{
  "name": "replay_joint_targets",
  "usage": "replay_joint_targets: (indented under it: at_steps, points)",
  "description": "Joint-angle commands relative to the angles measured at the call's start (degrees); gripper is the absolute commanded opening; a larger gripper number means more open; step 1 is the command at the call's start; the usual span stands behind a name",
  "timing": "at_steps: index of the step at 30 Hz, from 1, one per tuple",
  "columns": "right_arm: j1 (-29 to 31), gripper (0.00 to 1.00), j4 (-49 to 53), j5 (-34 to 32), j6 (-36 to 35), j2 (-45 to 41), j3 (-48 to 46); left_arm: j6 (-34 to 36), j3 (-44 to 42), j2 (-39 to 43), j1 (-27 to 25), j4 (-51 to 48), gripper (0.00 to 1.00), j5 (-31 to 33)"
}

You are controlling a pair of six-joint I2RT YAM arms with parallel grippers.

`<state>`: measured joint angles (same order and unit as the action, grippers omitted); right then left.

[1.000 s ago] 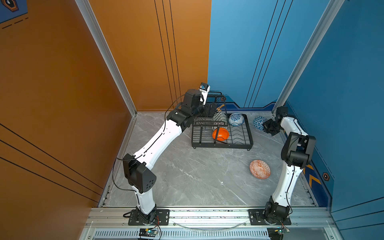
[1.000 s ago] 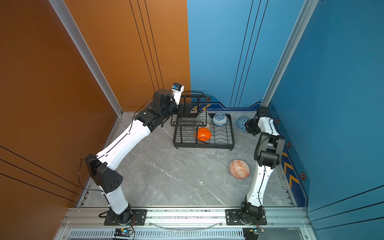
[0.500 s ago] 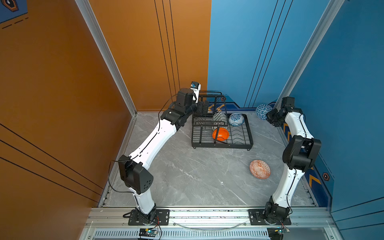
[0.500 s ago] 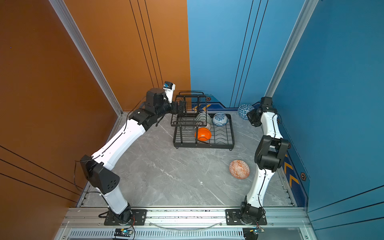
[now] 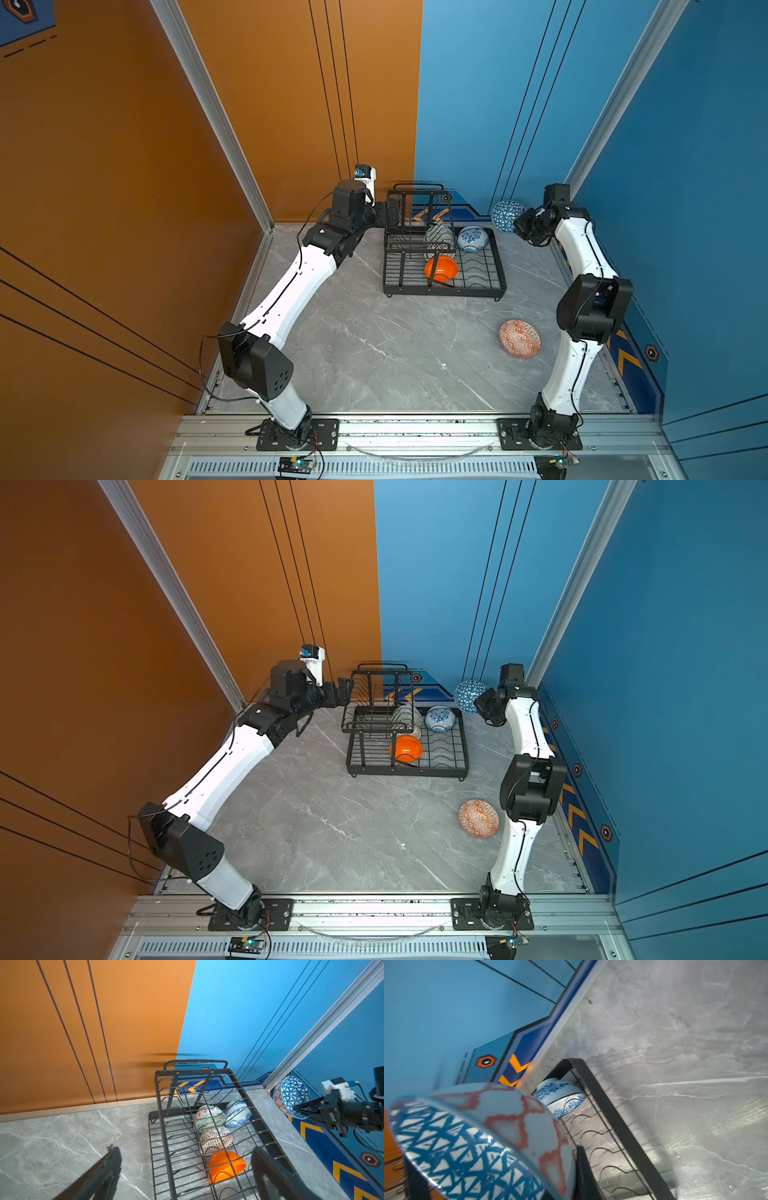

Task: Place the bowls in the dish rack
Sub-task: 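Lift the blue-triangle bowl and carry it over the rack toward the left gripper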

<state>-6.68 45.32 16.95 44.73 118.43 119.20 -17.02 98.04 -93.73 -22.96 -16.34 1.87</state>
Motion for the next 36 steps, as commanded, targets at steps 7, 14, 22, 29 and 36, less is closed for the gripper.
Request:
replay_joint_targets:
  at_steps: [7,14,22,29,36]
  points:
    - [6.16,0.00,0.09,3.66,-4.14,-5.58,12.84,-5.99,-3.25,3.07,2.71,3.68,0.98,-2.12]
    - [16.04,0.00,0.10,7.01,-4.94,-1.37,23.48,-14.75,-10.62,7.56,7.77,9.87,0.98,-2.08]
    - [27.28,0.00,-1.36,10.25,-7.12,3.66,28.04,-20.93,-20.55,14.73,13.43,11.72,0.98,-2.05]
    - [32.76,0.00,-1.90,12.17,-7.28,5.56,28.20,-21.86,-23.09,16.48,14.06,9.92,0.98,-4.13]
    - [37.44,0.00,3.48,13.74,-11.20,6.92,28.09,-26.66,-27.95,19.75,16.84,9.23,0.98,-1.34]
